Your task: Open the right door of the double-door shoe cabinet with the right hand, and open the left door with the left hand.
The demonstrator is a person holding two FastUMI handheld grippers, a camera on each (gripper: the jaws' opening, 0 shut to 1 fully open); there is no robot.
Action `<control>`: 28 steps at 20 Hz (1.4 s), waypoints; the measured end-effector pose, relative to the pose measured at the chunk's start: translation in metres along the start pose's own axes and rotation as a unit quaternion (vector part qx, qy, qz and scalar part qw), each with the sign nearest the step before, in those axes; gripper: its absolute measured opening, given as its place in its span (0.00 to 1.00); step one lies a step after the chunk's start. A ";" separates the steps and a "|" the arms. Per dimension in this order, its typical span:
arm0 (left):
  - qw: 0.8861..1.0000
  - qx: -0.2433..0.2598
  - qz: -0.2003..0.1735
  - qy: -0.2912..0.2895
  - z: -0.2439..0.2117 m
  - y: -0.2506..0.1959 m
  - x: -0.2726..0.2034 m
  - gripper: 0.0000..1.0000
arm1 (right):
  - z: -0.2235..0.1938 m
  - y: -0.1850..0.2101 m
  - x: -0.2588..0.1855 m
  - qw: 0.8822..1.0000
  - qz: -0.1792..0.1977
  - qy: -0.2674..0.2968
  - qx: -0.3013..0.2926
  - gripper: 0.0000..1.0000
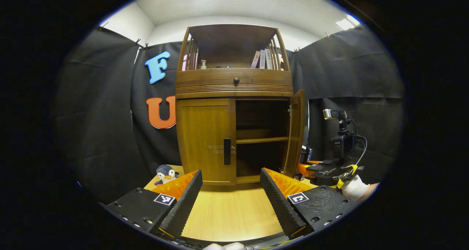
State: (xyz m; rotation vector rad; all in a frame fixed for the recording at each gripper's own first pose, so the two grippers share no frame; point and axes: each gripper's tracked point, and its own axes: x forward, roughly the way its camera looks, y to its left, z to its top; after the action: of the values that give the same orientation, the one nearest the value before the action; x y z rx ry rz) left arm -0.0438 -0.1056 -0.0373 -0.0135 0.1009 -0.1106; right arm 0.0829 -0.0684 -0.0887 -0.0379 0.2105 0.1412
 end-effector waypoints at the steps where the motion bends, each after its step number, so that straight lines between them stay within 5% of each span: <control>1: 1.000 -0.001 0.000 0.001 0.000 -0.009 0.002 0.96 | -0.002 -0.006 0.000 1.000 0.003 0.003 0.001 0.15; 13: 1.000 -0.003 0.024 -0.001 0.012 -0.086 0.015 0.96 | 0.001 -0.073 -0.008 1.000 0.030 -0.004 0.003 0.04; 28: 0.998 -0.007 0.060 0.001 0.013 -0.083 0.017 0.96 | -0.004 -0.096 -0.005 0.998 0.060 0.010 -0.015 0.06</control>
State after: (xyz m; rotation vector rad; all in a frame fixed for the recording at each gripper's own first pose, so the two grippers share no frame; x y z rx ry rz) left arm -0.0352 -0.1903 -0.0240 -0.0207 0.1032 0.0107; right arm 0.0908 -0.1642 -0.0892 -0.0567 0.2311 0.2627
